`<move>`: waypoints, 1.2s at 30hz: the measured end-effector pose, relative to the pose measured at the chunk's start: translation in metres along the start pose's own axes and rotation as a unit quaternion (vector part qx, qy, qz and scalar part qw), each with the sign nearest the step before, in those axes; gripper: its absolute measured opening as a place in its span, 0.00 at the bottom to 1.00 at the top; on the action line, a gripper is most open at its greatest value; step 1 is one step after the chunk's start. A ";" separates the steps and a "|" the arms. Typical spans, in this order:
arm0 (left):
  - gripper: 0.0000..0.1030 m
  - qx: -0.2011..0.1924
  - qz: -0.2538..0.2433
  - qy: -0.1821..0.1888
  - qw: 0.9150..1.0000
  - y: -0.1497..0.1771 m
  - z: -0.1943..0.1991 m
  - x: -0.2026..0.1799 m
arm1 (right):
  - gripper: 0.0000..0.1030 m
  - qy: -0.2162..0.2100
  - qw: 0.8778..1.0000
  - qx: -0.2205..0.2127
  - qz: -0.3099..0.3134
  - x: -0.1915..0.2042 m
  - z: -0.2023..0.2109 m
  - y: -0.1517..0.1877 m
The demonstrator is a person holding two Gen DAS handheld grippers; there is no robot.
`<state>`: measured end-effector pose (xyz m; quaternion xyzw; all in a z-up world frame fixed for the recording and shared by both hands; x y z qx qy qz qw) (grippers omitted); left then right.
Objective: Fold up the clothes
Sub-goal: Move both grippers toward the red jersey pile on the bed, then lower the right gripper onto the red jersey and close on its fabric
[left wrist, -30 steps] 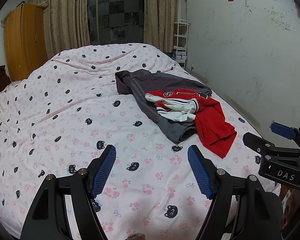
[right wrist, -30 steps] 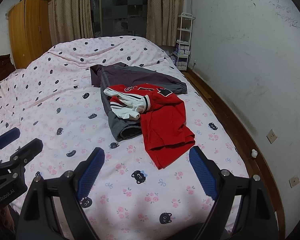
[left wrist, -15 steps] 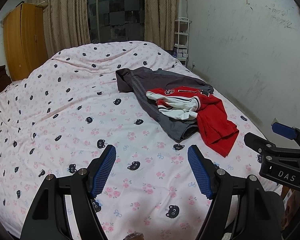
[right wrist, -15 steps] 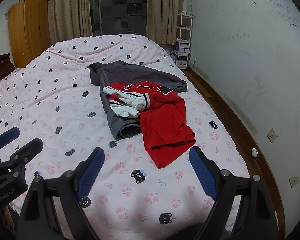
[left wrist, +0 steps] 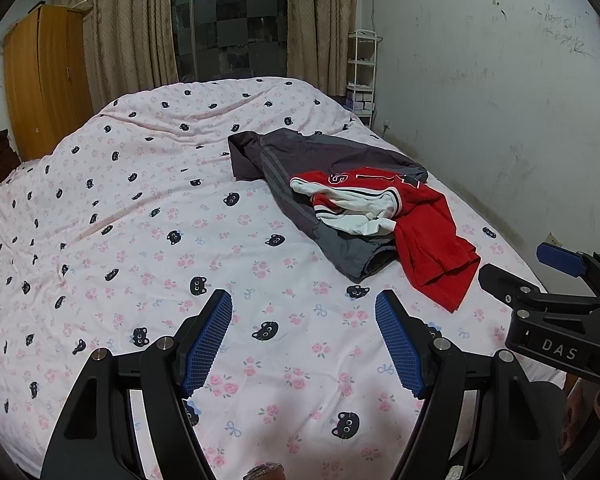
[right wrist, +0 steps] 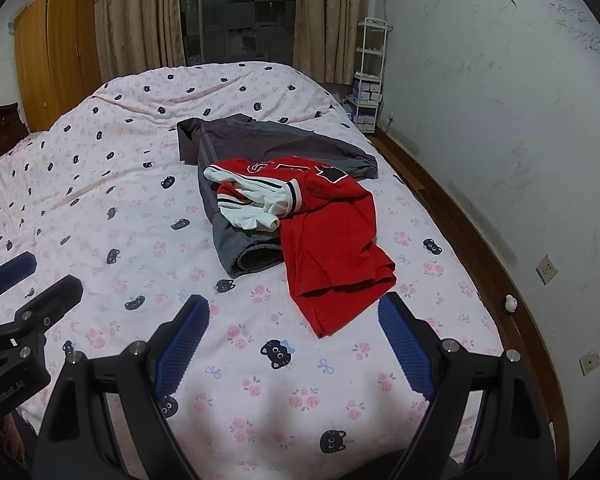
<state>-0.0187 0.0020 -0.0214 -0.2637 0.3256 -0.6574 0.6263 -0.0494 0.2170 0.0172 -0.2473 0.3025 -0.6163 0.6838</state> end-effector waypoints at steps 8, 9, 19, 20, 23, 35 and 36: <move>0.68 0.007 0.007 0.001 1.000 -0.002 -0.012 0.006 | 0.86 0.004 1.000 -0.008 0.018 0.008 -0.029 -0.006; 0.68 0.008 0.008 0.001 1.000 -0.003 -0.014 0.007 | 0.86 0.004 1.000 -0.010 0.022 0.010 -0.033 -0.008; 0.68 0.013 0.010 0.006 1.000 -0.014 -0.037 0.012 | 0.85 -0.003 0.998 -0.013 0.053 0.021 -0.101 -0.038; 0.68 0.013 0.011 0.006 1.000 -0.016 -0.040 0.013 | 0.85 -0.001 0.998 -0.015 0.056 0.023 -0.108 -0.042; 0.68 0.013 0.014 0.007 1.000 -0.019 -0.045 0.016 | 0.85 0.000 0.998 -0.016 0.067 0.027 -0.130 -0.052; 0.68 0.022 0.024 0.011 0.999 -0.029 -0.075 0.024 | 0.83 0.016 0.993 0.007 0.116 0.043 -0.196 -0.079; 0.68 0.023 0.025 0.011 0.999 -0.029 -0.078 0.024 | 0.83 0.018 0.993 0.008 0.118 0.044 -0.199 -0.080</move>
Point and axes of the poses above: each gripper's, at about its wrist camera, not at the fingertips, and z roughly against the way its jaws point, x to its left, y to its underside, the point moved 1 cm from there along -z, roughly the way its jaws point, and after that the axes turned 6 degrees about y, right-handed, at the moved point
